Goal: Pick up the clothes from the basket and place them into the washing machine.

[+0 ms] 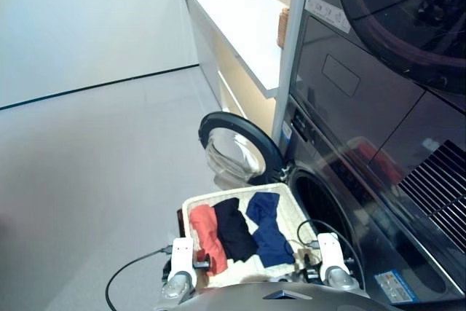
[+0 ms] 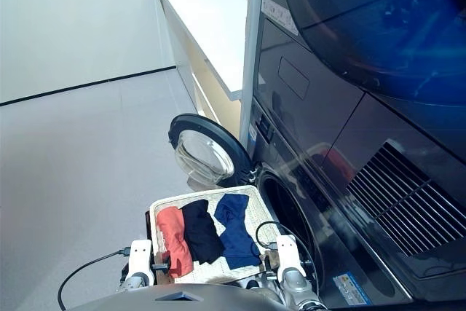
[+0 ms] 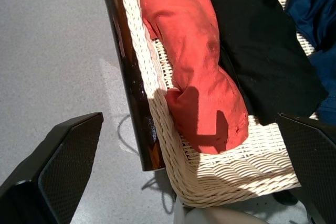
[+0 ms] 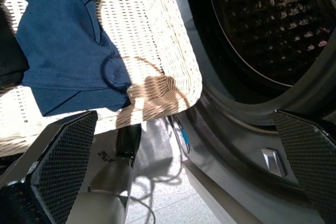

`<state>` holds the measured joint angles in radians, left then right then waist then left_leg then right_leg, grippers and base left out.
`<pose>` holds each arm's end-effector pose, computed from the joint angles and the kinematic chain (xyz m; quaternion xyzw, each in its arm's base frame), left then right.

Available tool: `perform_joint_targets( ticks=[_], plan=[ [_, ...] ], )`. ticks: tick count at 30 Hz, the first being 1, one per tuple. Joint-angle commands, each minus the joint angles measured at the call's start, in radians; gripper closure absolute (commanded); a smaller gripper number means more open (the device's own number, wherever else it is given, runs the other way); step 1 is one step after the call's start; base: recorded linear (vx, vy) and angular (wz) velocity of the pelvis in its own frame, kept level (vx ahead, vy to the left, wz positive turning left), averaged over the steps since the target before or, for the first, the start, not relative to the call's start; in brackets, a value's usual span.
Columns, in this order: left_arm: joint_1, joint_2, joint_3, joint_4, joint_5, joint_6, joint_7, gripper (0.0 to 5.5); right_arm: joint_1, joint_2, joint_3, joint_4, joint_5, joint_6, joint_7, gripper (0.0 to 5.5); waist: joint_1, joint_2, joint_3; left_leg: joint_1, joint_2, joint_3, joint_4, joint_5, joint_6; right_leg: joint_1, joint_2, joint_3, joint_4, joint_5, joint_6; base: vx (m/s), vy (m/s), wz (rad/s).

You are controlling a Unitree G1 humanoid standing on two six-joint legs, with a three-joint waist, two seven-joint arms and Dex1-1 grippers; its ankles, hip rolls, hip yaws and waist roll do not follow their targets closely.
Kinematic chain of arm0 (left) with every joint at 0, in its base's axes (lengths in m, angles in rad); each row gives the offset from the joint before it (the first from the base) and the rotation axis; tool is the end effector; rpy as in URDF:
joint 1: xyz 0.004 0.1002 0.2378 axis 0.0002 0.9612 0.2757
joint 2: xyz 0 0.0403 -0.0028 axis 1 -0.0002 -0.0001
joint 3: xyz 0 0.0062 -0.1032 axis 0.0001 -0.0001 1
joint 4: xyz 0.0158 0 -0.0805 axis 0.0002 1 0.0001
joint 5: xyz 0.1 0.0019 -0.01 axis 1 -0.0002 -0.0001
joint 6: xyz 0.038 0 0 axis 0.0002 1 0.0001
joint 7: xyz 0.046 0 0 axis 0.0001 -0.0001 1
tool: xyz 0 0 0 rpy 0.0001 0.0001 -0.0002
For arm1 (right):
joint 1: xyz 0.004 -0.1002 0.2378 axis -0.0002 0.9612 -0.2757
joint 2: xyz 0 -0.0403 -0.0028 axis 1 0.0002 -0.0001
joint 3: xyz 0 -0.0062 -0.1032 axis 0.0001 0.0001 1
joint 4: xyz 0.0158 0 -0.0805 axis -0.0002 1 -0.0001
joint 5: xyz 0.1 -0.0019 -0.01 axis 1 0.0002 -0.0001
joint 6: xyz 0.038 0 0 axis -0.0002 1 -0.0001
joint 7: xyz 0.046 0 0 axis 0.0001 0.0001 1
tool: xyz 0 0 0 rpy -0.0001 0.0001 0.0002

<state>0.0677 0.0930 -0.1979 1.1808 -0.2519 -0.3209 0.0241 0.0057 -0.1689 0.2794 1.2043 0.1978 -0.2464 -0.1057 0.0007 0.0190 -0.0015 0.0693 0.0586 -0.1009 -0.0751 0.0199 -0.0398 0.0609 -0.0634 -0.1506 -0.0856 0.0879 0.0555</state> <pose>0.0676 0.1687 -0.1191 -0.0063 0.4496 0.0352 0.8925 0.0821 -0.1878 -0.1163 -0.0897 0.4661 -0.0282 0.8797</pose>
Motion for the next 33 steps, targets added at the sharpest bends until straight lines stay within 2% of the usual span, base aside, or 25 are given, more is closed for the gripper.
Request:
perform_joint_targets(
  ticks=[1, 17, 21, 25, 30, 33],
  plan=[
    [-0.100, 0.000, 0.004, 0.033, 0.000, -0.035, -0.009, 0.00, -0.084, 0.009, -0.007, 0.022, -0.033, -0.031, -0.014, 0.00, 0.000, -0.054, 0.001, -0.012, -0.061, 0.066, -0.012, 0.013, -0.003, 0.016, -0.012, -0.020, -0.002, 0.002, 0.072, 0.000, 0.000, 0.000],
    [-0.123, 0.015, 0.002, 0.047, 0.053, -0.027, 0.017, 0.00, -0.097, 0.002, -0.002, 0.016, -0.036, -0.029, -0.017, 0.00, -0.008, -0.054, 0.013, -0.030, -0.062, 0.072, -0.009, 0.017, 0.002, -0.006, -0.011, -0.014, -0.002, 0.010, 0.072, 0.000, 0.000, 0.000],
    [-0.139, 0.027, -0.015, 0.040, 0.091, -0.029, 0.024, 0.00, -0.113, -0.010, 0.003, -0.002, -0.039, -0.030, -0.018, 0.00, -0.012, -0.053, 0.032, -0.063, -0.064, 0.079, -0.003, 0.026, 0.004, -0.042, -0.012, -0.009, 0.003, 0.022, 0.072, 0.000, 0.000, 0.000],
    [-0.165, 0.041, -0.009, 0.035, 0.082, -0.028, 0.033, 0.00, -0.143, -0.020, 0.016, -0.024, -0.033, -0.034, -0.019, 0.00, -0.015, -0.052, 0.050, -0.117, -0.065, 0.086, 0.006, 0.041, 0.005, -0.101, -0.016, -0.003, 0.016, 0.035, 0.074, -0.019, 0.006, -0.006],
    [-0.221, 0.053, -0.011, 0.024, 0.067, -0.035, 0.056, 0.00, -0.192, -0.037, 0.045, -0.070, -0.026, -0.043, -0.022, 0.00, -0.021, -0.050, 0.082, -0.229, -0.061, 0.090, 0.056, 0.049, 0.007, -0.218, -0.033, 0.002, 0.056, 0.045, 0.073, -0.011, 0.004, -0.003],
    [-0.259, 0.058, -0.025, 0.008, 0.062, -0.036, 0.072, 0.00, -0.230, -0.047, 0.062, -0.100, -0.021, -0.046, -0.026, 0.00, -0.026, -0.049, 0.115, -0.318, -0.060, 0.092, 0.127, 0.035, 0.016, -0.318, -0.049, 0.011, 0.122, 0.044, 0.064, -0.046, 0.034, -0.022]
  ],
)
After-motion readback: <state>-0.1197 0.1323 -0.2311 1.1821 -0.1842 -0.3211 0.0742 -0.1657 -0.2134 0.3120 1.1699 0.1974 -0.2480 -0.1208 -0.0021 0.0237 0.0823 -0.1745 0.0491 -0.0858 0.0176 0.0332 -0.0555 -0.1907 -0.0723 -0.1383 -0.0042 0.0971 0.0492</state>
